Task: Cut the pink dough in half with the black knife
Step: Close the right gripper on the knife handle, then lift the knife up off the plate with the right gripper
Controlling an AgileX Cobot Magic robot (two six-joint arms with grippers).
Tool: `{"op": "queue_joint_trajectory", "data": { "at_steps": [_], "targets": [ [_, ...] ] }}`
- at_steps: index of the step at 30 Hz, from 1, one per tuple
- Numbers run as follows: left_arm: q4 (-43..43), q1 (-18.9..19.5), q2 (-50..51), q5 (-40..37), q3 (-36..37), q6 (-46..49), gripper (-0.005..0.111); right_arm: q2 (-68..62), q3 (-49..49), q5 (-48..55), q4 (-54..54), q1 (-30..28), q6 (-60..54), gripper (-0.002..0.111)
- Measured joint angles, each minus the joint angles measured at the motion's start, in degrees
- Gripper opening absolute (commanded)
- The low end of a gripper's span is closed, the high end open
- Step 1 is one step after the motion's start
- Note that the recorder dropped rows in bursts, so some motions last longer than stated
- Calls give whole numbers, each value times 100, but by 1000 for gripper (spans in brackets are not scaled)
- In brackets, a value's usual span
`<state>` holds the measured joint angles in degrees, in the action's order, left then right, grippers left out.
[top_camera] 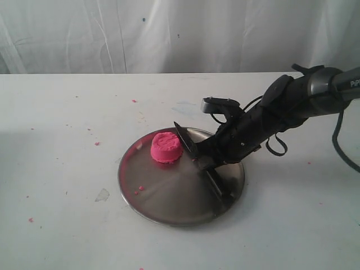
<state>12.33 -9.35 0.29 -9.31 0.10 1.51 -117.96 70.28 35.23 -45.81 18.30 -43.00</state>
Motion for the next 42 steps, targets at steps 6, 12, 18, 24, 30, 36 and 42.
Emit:
{"op": "queue_joint_trajectory", "data": {
  "at_steps": [6,12,18,24,30,36,42],
  "targets": [
    [0,0,0,0,0,0,0,401,-55,-48,529,0,13,8],
    [0,0,0,0,0,0,0,982,-55,66,998,0,337,8],
    [0,0,0,0,0,0,0,1426,-55,213,1272,0,644,8],
    [0,0,0,0,0,0,0,1704,-70,331,1300,0,693,8],
    [0,0,0,37,0,0,0,1982,-274,452,1300,0,793,8],
    [953,0,0,843,0,-1569,0,2562,-362,856,1315,0,801,8],
    [2804,-255,134,-1457,-1277,-615,2,3499,-479,1372,2076,411,862,8]
  ]
}}
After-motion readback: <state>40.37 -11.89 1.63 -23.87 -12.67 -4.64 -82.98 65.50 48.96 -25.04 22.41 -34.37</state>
